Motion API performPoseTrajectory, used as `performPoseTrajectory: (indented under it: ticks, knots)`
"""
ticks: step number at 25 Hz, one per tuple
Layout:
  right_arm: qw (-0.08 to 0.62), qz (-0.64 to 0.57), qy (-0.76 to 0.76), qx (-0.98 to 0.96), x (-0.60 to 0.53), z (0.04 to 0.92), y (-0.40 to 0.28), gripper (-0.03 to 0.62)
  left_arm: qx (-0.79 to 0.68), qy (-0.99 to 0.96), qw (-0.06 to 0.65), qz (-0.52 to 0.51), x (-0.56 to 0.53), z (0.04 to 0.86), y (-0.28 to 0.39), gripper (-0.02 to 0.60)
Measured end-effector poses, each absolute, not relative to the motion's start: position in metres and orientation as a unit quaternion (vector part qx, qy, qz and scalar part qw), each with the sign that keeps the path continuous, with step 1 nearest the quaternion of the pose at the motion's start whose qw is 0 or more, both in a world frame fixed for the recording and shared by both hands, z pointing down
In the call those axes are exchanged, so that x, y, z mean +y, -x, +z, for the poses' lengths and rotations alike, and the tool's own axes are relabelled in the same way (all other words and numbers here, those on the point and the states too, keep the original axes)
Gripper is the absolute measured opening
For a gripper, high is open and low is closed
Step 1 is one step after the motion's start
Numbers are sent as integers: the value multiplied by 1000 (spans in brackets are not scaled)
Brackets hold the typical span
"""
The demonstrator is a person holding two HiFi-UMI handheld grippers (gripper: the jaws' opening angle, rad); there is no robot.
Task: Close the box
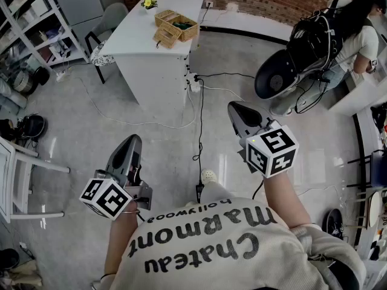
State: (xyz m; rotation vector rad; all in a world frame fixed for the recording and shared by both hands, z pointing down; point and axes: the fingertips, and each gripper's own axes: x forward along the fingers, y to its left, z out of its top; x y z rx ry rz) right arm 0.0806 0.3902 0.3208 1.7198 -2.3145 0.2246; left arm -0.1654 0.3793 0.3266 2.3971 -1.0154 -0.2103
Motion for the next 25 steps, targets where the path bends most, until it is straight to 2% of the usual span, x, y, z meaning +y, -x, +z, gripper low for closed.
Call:
performPoseTrajectory:
  ticks: [8, 21, 25]
  knots:
    - [86, 117, -578, -803, 308, 332, -120, 3, -407, -871, 261, -88, 306, 335, 143, 2]
    - [100, 108, -519, -842, 154, 327, -167, 3, -455, -845, 256, -119, 182, 333, 88, 2]
    - [119, 116, -498, -851, 138, 346, -169, 3, -474, -820, 281, -156, 166, 340, 84, 2]
